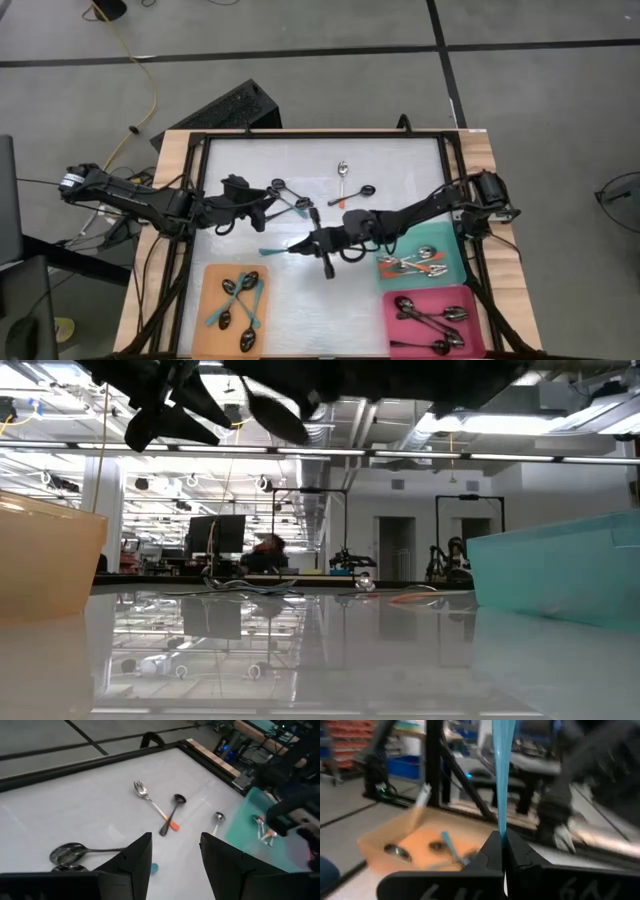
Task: Sort silverware by color (type)
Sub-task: Put the blue spoon into the orange bin
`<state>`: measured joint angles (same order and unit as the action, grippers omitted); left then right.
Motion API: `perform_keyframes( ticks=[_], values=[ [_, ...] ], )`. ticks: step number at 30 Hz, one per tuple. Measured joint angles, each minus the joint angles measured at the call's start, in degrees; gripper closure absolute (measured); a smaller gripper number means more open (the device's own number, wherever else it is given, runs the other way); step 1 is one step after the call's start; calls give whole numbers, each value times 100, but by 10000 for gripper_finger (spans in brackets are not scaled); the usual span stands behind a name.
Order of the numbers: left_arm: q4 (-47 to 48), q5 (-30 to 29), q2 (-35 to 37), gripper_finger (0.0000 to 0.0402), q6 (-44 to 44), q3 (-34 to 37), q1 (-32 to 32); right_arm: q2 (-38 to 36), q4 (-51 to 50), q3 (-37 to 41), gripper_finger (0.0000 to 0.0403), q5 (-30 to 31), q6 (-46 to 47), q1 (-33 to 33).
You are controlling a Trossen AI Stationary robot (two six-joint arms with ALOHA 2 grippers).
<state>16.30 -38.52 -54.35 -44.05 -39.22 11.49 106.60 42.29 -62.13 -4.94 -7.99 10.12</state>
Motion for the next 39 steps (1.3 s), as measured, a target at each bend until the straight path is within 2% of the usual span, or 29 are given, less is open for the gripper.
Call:
perform_keyframes(
  ticks=[3,5,10,14,16,19,23,26,30,39],
  values=[
    [-24,88,0,251,1,0,0,111,-233,-465,398,-539,-166,-53],
    [-35,125,0,251,2,0,0,434,-320,-1050,398,-740,-303,-53],
    [-33,140,0,251,112,0,0,1124,-1353,-2376,397,-1458,-649,-47],
    [244,654,318,251,431,2,10,1461,-1543,-2833,397,-1671,-1004,10],
    [268,828,482,251,354,-11,11,1640,-1518,-3044,397,-2051,-1008,-14],
    [451,1471,764,251,487,3,-5,1844,-1553,-3215,397,-2766,-1009,-16],
    [484,2177,1309,251,423,-199,-13,2195,-1548,-3527,397,-2841,-1009,-30],
    [524,2196,1722,251,416,-423,-13,2557,-1507,-3983,397,-2864,-1008,-67],
    [494,1929,2245,251,610,-625,-11,3108,-1541,-4792,397,-3270,-830,-113],
    [654,1230,3301,251,786,-682,-11,4141,-2938,-6557,397,-3700,-875,-123]
  ],
)
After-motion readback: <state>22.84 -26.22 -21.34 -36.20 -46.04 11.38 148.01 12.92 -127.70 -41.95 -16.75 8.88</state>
